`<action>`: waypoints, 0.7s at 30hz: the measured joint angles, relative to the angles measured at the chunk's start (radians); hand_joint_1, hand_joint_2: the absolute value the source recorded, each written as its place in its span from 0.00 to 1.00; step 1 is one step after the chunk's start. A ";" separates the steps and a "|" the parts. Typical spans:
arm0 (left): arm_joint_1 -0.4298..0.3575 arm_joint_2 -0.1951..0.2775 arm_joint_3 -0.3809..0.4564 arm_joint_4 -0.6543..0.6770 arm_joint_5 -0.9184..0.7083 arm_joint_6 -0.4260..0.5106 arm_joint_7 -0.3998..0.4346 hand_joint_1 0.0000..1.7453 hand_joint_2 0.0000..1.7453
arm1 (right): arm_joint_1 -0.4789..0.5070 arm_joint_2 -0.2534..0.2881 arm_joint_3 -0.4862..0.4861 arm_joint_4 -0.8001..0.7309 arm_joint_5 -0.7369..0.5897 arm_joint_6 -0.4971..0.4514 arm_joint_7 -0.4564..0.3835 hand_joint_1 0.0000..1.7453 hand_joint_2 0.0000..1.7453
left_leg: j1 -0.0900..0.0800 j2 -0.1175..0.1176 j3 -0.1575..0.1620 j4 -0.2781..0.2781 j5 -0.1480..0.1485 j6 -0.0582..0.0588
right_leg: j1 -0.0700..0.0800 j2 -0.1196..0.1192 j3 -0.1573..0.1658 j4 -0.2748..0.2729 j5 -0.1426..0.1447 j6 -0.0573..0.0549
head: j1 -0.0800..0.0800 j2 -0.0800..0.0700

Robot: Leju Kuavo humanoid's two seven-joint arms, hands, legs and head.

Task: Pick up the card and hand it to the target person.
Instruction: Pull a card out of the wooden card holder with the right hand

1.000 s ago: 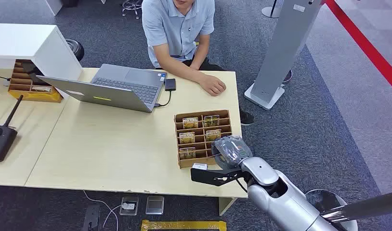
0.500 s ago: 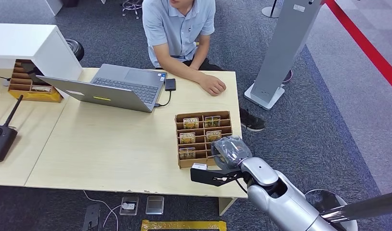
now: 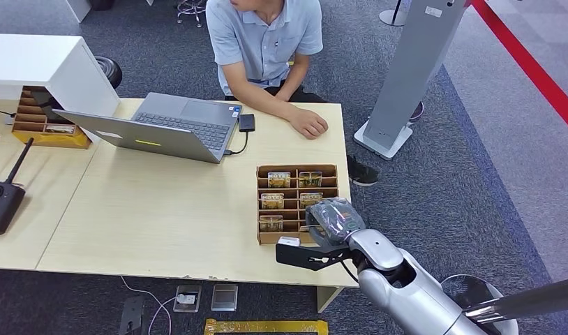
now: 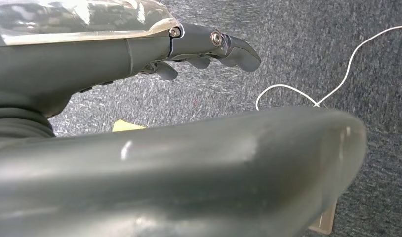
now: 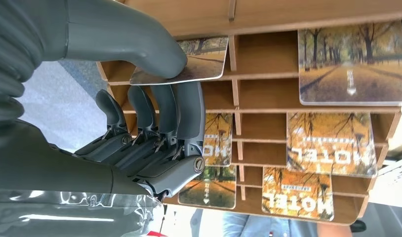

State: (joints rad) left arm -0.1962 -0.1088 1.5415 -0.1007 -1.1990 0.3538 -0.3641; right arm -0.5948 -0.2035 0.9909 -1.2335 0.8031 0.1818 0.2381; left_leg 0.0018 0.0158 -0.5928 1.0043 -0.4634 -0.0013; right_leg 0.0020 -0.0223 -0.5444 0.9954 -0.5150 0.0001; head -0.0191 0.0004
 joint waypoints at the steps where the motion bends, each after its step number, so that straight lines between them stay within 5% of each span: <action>1: 0.000 0.000 0.000 0.000 0.004 0.000 -0.001 0.00 0.00 | -0.001 -0.001 -0.003 -0.003 -0.004 -0.004 0.003 0.80 1.00 | 0.000 0.000 0.000 0.000 0.000 0.000 | 0.000 0.000 0.000 0.000 0.000 0.000 | 0.000 0.000; 12: 0.013 0.000 0.000 0.000 0.038 -0.007 -0.012 0.00 0.00 | -0.093 -0.085 -0.155 -0.178 -0.395 0.060 0.110 0.80 1.00 | 0.000 0.000 0.000 0.000 0.000 0.000 | 0.000 0.000 0.000 0.000 0.000 0.000 | 0.001 0.000; 21: 0.022 0.000 0.000 0.000 0.075 -0.011 -0.021 0.00 0.00 | -0.124 -0.137 -0.257 -0.350 -0.459 0.053 0.121 0.80 1.00 | 0.000 0.000 0.000 0.000 0.000 0.000 | 0.000 0.000 0.000 0.000 0.000 0.000 | 0.000 0.000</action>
State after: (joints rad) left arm -0.1742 -0.1088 1.5415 -0.1007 -1.1242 0.3431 -0.3847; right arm -0.7184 -0.3402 0.7335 -1.5834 0.3439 0.2348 0.3591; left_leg 0.0017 0.0158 -0.5927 1.0044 -0.4634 -0.0012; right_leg 0.0018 -0.0222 -0.5446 0.9953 -0.5149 0.0002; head -0.0190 0.0004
